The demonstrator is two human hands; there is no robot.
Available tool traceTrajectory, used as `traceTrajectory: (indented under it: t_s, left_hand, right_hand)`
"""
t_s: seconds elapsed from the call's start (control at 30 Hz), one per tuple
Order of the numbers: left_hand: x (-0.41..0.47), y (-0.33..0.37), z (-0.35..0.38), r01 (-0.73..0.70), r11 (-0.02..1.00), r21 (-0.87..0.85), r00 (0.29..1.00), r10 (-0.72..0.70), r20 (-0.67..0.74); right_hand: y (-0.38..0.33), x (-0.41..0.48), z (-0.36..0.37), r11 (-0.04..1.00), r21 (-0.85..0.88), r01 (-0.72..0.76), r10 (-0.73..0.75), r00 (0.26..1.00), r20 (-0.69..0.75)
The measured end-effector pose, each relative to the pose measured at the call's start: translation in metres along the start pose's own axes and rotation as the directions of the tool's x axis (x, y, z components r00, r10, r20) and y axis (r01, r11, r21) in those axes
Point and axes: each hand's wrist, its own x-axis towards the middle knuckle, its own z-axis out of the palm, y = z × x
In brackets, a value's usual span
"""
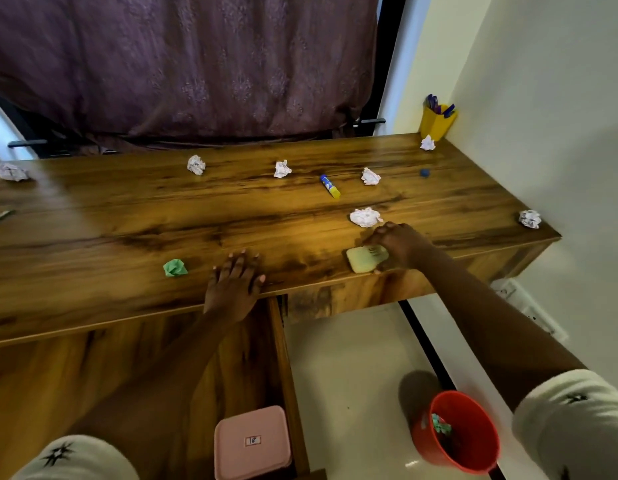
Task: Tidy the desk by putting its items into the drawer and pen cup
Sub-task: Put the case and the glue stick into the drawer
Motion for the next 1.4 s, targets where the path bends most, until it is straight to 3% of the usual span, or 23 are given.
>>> traceTrajectory:
  t_s: [0.1,0.17,0.27,0.33,0.47,0.53,0.57,0.7,0.93,1.13,1.4]
  left_hand:
    - [-0.006,-0.001,-0.009,-0.004,0.991,-0.137,0.996,0.016,0.084]
    - [-0.021,-0.005,-0.02,0.028,0.907,-0.42,0.993,0.024,0.118]
    - [-0.069,-0.006,-0.04,0.1,0.502,-0.859,0.994,-0.012,0.108]
    - [-0.105,-0.01,-0.046,0.071,0.308,-0.949,0.996,-0.074,0.051]
    - [-0.159,-0.046,-0.041,0.092,0.249,-0.964,0.981,-0.186,0.045]
    - [-0.175,-0.066,-0.035,0.133,0.202,-0.97,0.983,-0.155,0.103]
    - [-0.181,-0.075,-0.03,0.166,0.202,-0.965,0.982,-0.127,0.142]
    - [-0.19,-0.094,-0.005,0.281,0.362,-0.889,0.959,-0.13,0.25]
    - [-0.182,-0.092,0.028,0.277,0.633,-0.723,0.946,-0.045,0.322]
    - [-0.185,-0.086,0.043,0.266,0.691,-0.672,0.934,-0.013,0.357]
    - [-0.194,-0.085,0.051,0.216,0.795,-0.567,0.945,-0.025,0.325]
  right_hand:
    - [-0.038,-0.011,-0.008,0.968,0.248,0.029,-0.021,0.999,-0.036]
    - [-0.073,-0.02,-0.014,0.938,0.34,0.069,-0.039,0.995,-0.094]
    - [-0.139,-0.03,-0.016,0.886,0.435,0.164,-0.106,0.982,-0.154]
    - [-0.184,-0.031,-0.013,0.843,0.49,0.22,-0.166,0.974,-0.152]
    - [-0.254,-0.022,-0.002,0.797,0.536,0.277,-0.251,0.96,-0.123]
    - [-0.275,-0.017,0.008,0.793,0.531,0.297,-0.284,0.953,-0.109]
    - [-0.283,-0.014,0.013,0.79,0.535,0.3,-0.299,0.95,-0.091]
    - [-0.308,-0.004,0.038,0.785,0.55,0.285,-0.354,0.935,0.021]
    - [-0.31,0.003,0.068,0.816,0.542,0.202,-0.38,0.894,0.239]
    - [-0.302,0.005,0.068,0.826,0.536,0.177,-0.407,0.845,0.347]
    - [-0.303,0.006,0.063,0.857,0.464,0.223,-0.42,0.824,0.38]
